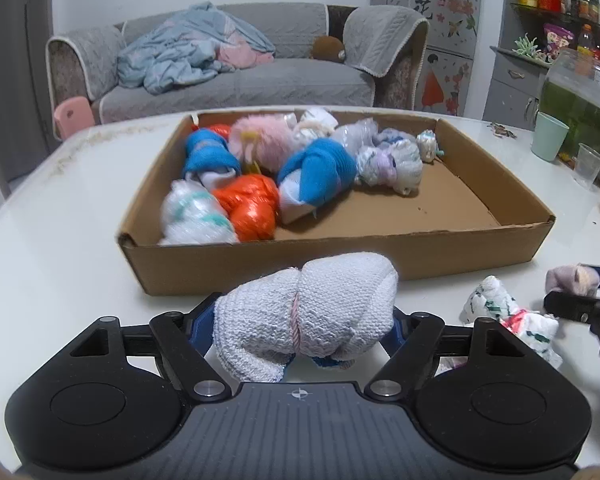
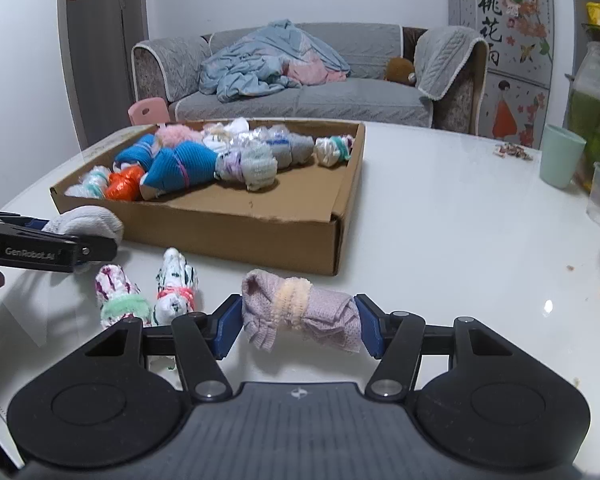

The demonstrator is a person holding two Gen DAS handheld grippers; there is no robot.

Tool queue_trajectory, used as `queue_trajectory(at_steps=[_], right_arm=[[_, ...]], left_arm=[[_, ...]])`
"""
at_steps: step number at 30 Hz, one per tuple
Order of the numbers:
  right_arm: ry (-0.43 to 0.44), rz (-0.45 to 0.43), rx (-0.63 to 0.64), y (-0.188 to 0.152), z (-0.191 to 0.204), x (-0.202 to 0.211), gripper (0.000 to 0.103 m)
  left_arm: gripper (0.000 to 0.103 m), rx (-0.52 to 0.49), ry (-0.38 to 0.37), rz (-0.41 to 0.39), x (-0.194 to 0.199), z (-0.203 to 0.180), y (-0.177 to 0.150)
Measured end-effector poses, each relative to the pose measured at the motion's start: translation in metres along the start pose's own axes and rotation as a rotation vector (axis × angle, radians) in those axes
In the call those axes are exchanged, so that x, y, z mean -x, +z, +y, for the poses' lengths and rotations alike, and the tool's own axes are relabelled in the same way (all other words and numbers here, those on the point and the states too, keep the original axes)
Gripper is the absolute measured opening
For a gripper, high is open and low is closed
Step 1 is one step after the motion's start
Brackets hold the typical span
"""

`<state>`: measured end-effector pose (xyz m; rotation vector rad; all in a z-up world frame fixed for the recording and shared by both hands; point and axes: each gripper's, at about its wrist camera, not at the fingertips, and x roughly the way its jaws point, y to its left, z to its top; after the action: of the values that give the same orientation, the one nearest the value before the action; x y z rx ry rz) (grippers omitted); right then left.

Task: Organize objects
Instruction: 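Carry towel roll and pink sock bundle into the tray and open both tools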

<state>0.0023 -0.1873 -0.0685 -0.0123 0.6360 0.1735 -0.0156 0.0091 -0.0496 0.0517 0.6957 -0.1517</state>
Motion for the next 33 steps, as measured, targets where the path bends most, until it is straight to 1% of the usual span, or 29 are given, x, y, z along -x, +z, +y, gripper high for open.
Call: queue_trajectory(at_steps=[3,6,9,12,16,19,21,24,30,33], right_arm=[[-0.005,-0.02,0.016,0.007,-0.004,0.01,0.056],[-0.01,-0.051,0.051,0.019,-0.005,0.023,0.056],[-0.004,-0.086,0.095,0.037,-0.006,0.033,0.056],[0.007,-0.122,0.152,0.058,-0.006,0.039,0.056],[0.041,-0.171,0.244,0.088,-0.003,0.042,0.056],[0.068,-0.193,0.294,0.109,-0.001,0.036,0.056],[0.097,-0.192,0.312,0.12,0.0,0.029,0.056],[0.1,-0.173,0.357,0.132,0.002,0.015,0.056],[0.099,-0.116,0.395,0.144,0.003,-0.02,0.056],[0.113,-0.089,0.415,0.144,0.0,-0.032,0.056]], left_arm=[[0.08,-0.021,-0.003,-0.019,0.016,0.003,0.007],[0.08,-0.045,-0.008,-0.044,0.032,0.007,0.022],[0.08,-0.077,-0.021,-0.072,0.046,0.007,0.042],[0.08,-0.134,-0.038,-0.102,0.054,0.001,0.065],[0.081,-0.21,-0.084,-0.129,0.058,-0.015,0.096],[0.081,-0.247,-0.123,-0.128,0.05,-0.029,0.115],[0.081,-0.264,-0.142,-0.118,0.04,-0.037,0.125],[0.081,-0.278,-0.172,-0.094,0.026,-0.048,0.133],[0.081,-0.309,-0.203,-0.051,-0.007,-0.06,0.138],[0.081,-0.335,-0.2,-0.026,-0.022,-0.062,0.133]])
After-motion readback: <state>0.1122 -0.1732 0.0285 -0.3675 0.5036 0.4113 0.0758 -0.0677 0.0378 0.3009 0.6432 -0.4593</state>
